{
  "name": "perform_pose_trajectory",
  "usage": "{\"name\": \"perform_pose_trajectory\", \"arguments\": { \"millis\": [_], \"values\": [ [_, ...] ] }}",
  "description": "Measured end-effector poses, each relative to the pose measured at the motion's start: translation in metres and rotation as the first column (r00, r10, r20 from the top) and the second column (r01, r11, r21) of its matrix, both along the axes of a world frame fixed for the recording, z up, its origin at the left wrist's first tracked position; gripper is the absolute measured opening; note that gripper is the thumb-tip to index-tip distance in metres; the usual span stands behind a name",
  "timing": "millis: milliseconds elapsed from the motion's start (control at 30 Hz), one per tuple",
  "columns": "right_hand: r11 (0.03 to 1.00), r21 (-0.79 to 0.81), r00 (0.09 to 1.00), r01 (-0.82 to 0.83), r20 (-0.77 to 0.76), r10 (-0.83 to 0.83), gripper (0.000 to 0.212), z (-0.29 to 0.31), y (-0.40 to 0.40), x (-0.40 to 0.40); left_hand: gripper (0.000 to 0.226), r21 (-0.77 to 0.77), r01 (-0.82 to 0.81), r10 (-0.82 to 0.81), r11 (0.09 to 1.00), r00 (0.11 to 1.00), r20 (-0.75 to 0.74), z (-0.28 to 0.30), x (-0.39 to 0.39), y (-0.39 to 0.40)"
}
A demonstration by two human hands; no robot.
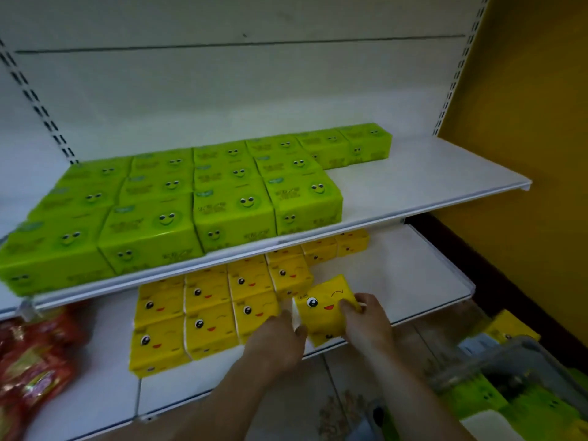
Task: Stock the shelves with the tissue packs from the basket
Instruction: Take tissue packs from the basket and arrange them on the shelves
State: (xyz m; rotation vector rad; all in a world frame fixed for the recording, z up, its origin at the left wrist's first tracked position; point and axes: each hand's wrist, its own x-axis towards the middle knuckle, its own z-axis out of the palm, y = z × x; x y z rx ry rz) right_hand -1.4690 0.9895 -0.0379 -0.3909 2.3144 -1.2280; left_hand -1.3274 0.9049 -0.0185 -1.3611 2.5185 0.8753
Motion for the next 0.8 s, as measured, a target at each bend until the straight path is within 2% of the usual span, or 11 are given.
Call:
{"name": "perform_pose_trajectory", "arguments": {
  "millis": [167,333,500,600,700,800],
  "values": [
    [0.997,0.068,0.998,0.044,0.037,-0.047,0.041,-0.063,-0.064,-0.009,0.046,-0.055,0.214,-0.191,0.975,0.943,0.273,-0.064,0.01,-0.059],
    [0.99,0.086,0.988,0.111,0.098,-0.119,0.037,-0.118,-0.105,-0.015,0.051,-0.083,0.373,-0.315,0.924,0.867,0.386,-0.114,0.02,-0.085],
    [0.969,0.209,0.991,0.131,-0.034,-0.127,0.034,-0.149,-0.12,-0.009,0.043,-0.161,0.34,-0.282,0.927,0.91,0.303,-0.121,0.021,-0.093],
    [0.971,0.219,0.995,0.1,-0.018,-0.098,0.036,-0.154,-0.125,-0.007,0.045,-0.133,0.335,-0.288,0.933,0.915,0.284,-0.122,0.019,-0.098],
    [0.97,0.242,0.999,0.02,0.024,-0.027,0.048,-0.144,-0.119,-0.013,0.047,-0.12,0.31,-0.273,0.943,0.928,0.255,-0.113,0.017,-0.099],
    [0.977,0.213,0.999,-0.025,-0.033,0.033,0.053,-0.114,-0.099,-0.021,0.043,-0.144,0.284,-0.253,0.948,0.947,0.2,-0.097,0.003,-0.09]
  ]
}}
